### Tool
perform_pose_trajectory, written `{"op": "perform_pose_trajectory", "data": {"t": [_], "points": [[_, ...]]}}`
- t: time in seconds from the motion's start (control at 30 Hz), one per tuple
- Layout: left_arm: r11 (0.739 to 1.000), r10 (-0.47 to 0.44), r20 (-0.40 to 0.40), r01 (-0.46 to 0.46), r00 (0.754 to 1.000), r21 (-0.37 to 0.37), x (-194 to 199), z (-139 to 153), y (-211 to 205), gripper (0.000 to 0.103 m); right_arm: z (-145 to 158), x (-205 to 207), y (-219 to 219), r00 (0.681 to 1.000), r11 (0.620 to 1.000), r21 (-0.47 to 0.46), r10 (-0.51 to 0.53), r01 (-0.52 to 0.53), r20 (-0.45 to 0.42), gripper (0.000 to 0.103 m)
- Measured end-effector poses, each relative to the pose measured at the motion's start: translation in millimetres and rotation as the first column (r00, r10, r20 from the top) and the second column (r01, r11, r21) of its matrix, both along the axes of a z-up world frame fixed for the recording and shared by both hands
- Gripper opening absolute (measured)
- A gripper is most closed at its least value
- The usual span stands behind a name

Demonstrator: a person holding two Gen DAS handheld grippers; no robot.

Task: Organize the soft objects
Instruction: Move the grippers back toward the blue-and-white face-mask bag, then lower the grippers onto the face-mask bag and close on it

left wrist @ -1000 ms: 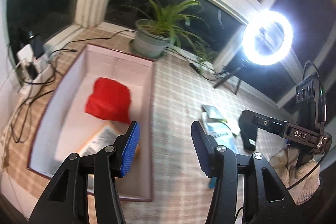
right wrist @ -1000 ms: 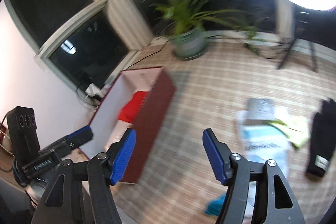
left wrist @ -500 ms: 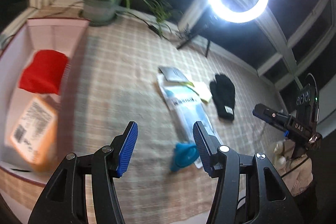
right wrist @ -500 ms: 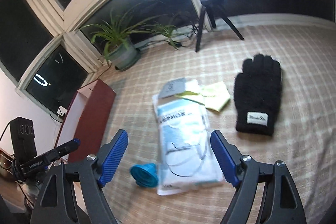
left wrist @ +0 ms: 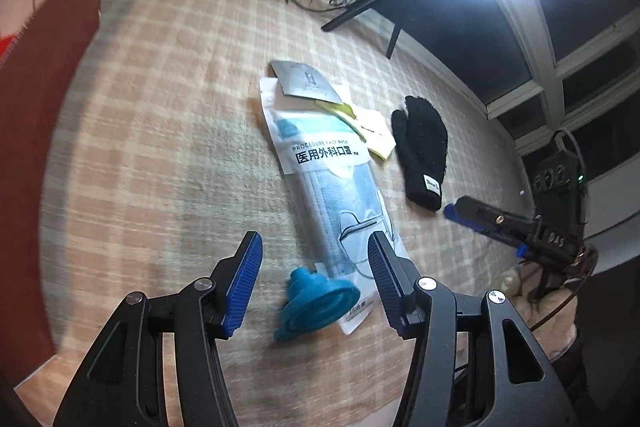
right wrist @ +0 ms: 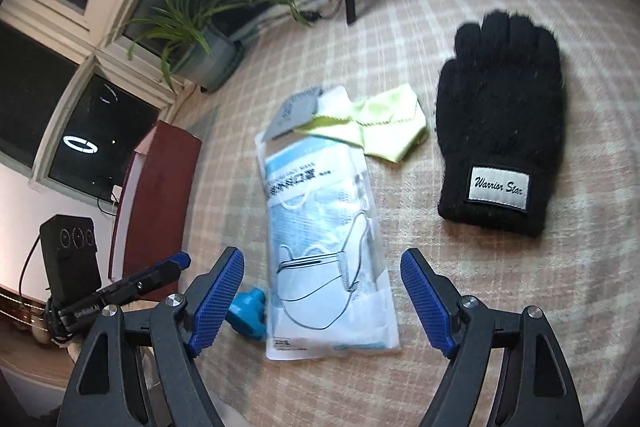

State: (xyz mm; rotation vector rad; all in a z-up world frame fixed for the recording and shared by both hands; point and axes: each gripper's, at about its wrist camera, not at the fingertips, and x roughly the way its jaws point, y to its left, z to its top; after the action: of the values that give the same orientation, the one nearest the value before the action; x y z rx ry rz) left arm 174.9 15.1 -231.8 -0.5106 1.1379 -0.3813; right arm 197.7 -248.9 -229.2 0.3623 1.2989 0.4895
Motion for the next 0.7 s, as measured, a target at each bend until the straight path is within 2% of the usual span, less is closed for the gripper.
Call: {"op": "perform_pose_trajectory", "data": {"t": [0.23, 0.47, 0.57, 0.6, 0.7], "points": [[0.999, 0.046, -0.031, -0.046, 0.998, -0.013, 34.3, -10.5, -1.9, 0.054, -31.7, 9.5, -1.7, 0.996, 0.999, 0.036, 0.042, -0.039, -0.076, 0.074], [0.992, 0.110, -0.075, -0.114, 0.991, -0.046, 81.1, -33.8, 1.7, 0.054, -43.5, 8.4, -5.4, 0.990, 0.994, 0.081, 0.081, -0.071, -0.118, 0.073], [0.992, 0.123, -0.090, -0.126, 0.988, -0.026, 97.5, -44.1, 0.9, 0.054, -48.1, 6.2, -6.1, 0.986, 0.993, 0.077, 0.096, -0.087, -0.135, 0.070], [0.993, 0.117, -0.092, -0.118, 0.989, -0.016, 102.7, -47.1, -0.7, 0.054, -49.6, 6.1, -6.3, 0.985, 0.993, 0.078, 0.100, -0.089, -0.141, 0.067], [0.996, 0.090, -0.096, -0.088, 0.991, 0.019, 112.8, -52.8, -7.0, 0.054, -52.4, 7.0, -7.2, 0.983, 0.993, 0.076, 0.101, -0.091, -0.151, 0.066]]}}
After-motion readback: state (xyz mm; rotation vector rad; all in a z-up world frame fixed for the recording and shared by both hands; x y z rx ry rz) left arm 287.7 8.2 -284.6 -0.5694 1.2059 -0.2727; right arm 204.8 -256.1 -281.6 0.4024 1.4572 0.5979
